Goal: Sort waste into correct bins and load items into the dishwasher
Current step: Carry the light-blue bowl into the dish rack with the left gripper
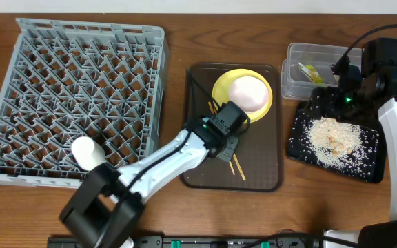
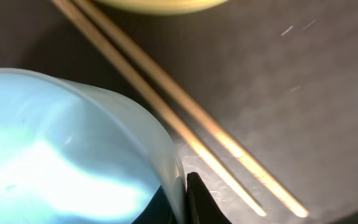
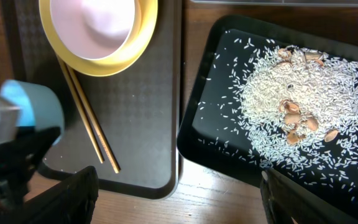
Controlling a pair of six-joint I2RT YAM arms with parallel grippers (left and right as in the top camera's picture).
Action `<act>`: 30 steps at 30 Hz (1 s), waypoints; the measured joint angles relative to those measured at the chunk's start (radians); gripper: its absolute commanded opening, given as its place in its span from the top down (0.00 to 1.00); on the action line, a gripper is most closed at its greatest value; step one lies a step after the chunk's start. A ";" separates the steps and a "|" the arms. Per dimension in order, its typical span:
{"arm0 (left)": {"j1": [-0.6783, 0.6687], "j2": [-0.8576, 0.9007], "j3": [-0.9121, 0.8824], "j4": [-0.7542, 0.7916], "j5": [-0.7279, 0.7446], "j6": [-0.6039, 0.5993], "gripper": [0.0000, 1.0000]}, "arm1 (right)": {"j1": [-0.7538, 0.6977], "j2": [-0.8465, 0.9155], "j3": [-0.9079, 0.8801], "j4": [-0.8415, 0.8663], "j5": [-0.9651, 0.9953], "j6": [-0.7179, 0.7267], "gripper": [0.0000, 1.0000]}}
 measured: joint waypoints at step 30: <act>0.808 -0.365 0.026 0.000 0.618 0.051 0.92 | 0.000 0.000 0.000 -0.001 0.000 0.000 0.20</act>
